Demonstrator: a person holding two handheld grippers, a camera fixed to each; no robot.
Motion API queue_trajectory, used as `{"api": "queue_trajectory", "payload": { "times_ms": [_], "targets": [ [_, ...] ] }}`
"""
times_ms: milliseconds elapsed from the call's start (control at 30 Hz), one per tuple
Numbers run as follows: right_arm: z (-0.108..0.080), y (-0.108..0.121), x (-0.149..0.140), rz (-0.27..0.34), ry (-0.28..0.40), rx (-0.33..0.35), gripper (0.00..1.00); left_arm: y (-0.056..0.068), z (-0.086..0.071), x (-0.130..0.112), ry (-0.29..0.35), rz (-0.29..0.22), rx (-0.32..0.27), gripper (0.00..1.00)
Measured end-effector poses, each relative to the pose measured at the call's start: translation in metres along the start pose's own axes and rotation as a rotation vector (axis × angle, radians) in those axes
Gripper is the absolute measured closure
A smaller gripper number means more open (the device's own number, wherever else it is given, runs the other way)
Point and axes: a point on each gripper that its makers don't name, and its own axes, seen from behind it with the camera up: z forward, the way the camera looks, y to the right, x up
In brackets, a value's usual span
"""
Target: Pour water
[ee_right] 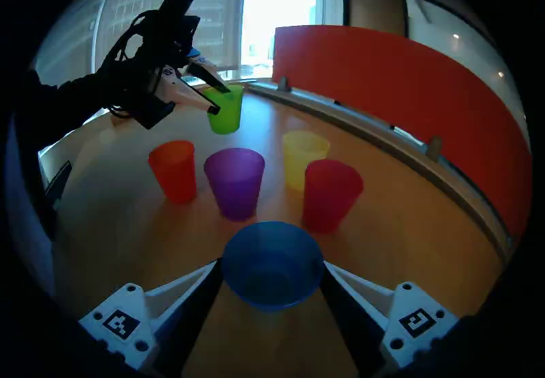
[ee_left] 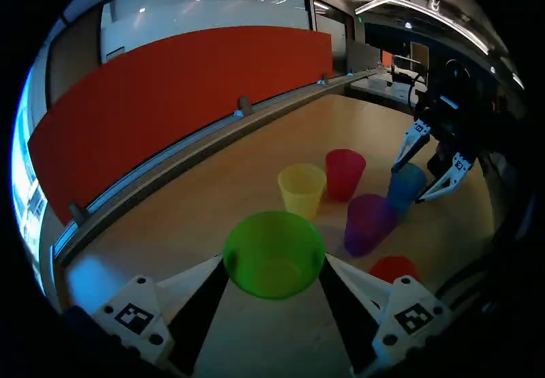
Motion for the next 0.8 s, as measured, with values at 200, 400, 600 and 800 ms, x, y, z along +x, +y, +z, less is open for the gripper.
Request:
{"api": "queue_trajectory", "payload": {
  "times_ms": [200,400,600,800],
  "targets": [
    [0.004,0.003,-0.003,-0.004,-0.001,-0.011,0.08,0.001,-0.009,0.000,0.012,-0.006,0.015,0.13],
    [0.004,0.002,-0.001,0.001,0.009,-0.012,0.10,0.003,-0.012,-0.002,0.020,-0.023,0.015,0.13],
    [0.003,0.000,0.001,0.015,0.024,-0.013,0.10,0.007,-0.017,-0.001,0.029,-0.027,0.017,0.13],
    [-0.007,0.002,0.012,0.027,0.058,-0.022,0.10,0.010,-0.022,0.004,0.043,-0.035,0.018,0.13]
  ]
}}
